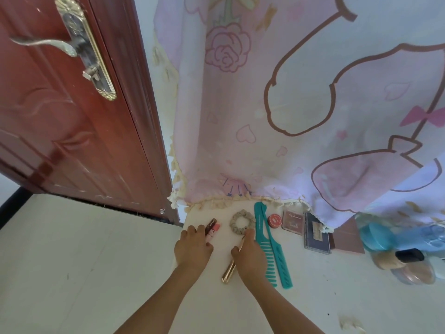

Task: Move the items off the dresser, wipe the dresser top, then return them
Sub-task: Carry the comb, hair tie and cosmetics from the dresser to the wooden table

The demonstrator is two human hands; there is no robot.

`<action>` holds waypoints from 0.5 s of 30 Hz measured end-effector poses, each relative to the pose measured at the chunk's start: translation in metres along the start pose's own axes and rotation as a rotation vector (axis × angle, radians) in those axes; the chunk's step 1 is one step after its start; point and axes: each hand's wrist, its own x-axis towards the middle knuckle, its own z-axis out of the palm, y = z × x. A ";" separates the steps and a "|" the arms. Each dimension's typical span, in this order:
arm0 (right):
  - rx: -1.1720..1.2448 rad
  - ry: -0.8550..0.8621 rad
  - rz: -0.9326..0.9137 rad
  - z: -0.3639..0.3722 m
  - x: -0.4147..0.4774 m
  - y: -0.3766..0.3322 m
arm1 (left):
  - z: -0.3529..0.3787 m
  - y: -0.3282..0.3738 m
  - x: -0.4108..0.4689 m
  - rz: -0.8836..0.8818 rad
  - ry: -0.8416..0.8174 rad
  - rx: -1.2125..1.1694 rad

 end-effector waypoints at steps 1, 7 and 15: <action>-0.002 -0.002 -0.009 0.000 -0.001 0.000 | 0.000 0.000 -0.002 0.004 0.002 0.020; -0.024 -0.037 -0.070 0.003 -0.009 0.006 | 0.002 0.004 -0.011 0.035 -0.034 0.092; -0.037 -0.090 -0.140 0.004 -0.011 0.016 | 0.006 0.008 -0.016 0.028 -0.074 0.092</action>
